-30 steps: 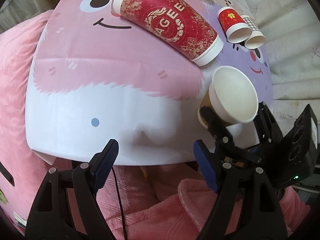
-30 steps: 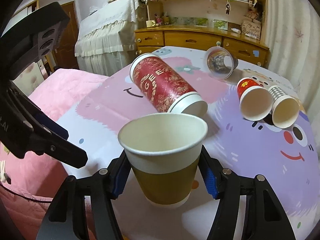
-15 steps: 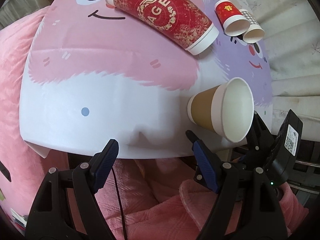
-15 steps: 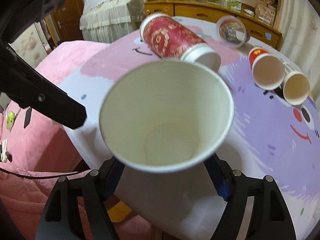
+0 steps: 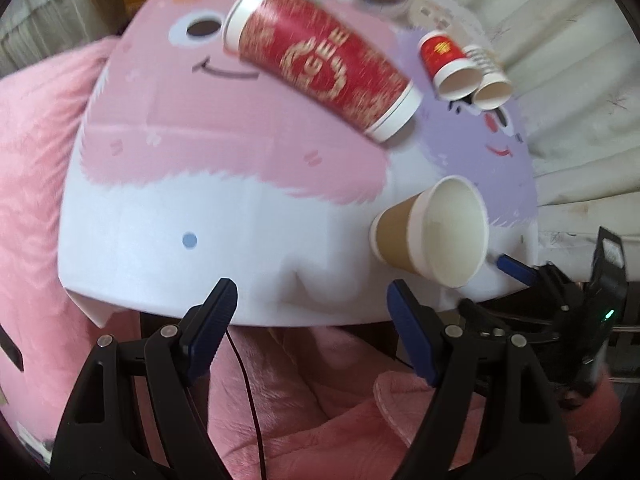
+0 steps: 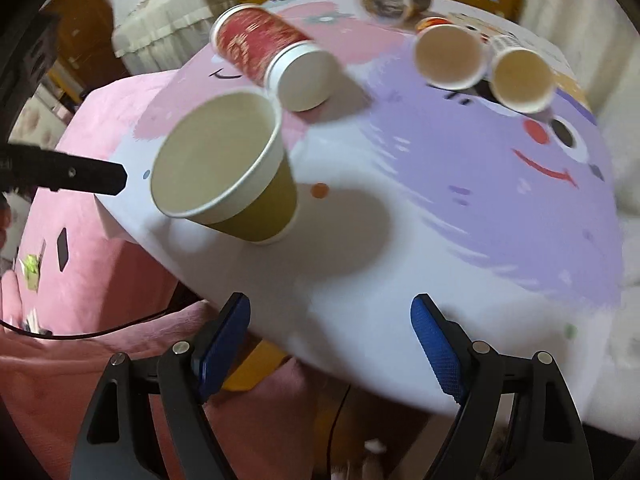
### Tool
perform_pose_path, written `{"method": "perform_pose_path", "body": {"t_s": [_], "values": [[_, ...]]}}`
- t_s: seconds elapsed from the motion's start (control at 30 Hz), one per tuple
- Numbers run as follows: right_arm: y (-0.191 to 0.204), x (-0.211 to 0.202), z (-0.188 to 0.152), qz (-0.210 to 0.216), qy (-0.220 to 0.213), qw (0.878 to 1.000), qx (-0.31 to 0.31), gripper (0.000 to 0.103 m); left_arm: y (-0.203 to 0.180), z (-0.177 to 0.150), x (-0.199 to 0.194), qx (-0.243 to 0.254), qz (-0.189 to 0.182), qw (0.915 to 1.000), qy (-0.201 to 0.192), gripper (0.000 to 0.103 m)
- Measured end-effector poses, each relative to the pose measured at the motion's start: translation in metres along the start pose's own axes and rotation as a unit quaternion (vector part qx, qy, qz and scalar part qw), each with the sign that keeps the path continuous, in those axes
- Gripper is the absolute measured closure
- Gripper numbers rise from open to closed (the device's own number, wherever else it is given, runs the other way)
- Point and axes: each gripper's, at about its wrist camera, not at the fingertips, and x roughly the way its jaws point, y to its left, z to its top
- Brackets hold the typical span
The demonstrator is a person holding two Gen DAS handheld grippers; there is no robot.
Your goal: Flip cup upright
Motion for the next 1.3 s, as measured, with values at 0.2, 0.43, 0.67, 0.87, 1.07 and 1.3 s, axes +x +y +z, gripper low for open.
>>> {"method": "perform_pose_path", "body": {"t_s": [0.2,0.43,0.67,0.87,1.07,1.3], "values": [[-0.018,-0.047,0.015,0.018,0.067,0.994,0.087,0.01,-0.018,-0.003,-0.03,0.025,0.007,0.999,-0.036,0.028],[-0.005,-0.102,0.025,0.019,0.05,0.99,0.133,0.006,-0.044,-0.005,-0.081,0.001,-0.037,0.9966,-0.074,0.028],[0.004,-0.165,0.017,-0.015,-0.005,0.985,0.173,0.006,-0.069,-0.011,-0.129,-0.001,-0.023,0.9908,-0.133,0.028],[0.009,-0.192,0.013,-0.042,-0.061,0.98,0.186,0.006,-0.095,-0.025,-0.144,0.036,0.048,0.9844,-0.165,0.028],[0.017,-0.221,0.009,-0.059,-0.134,0.971,0.19,0.006,-0.107,-0.034,-0.152,0.063,0.089,0.9755,-0.191,0.022],[0.038,-0.236,0.011,-0.074,-0.164,0.97,0.163,0.006,-0.098,-0.042,-0.164,0.047,0.098,0.9696,-0.219,0.01]]}}
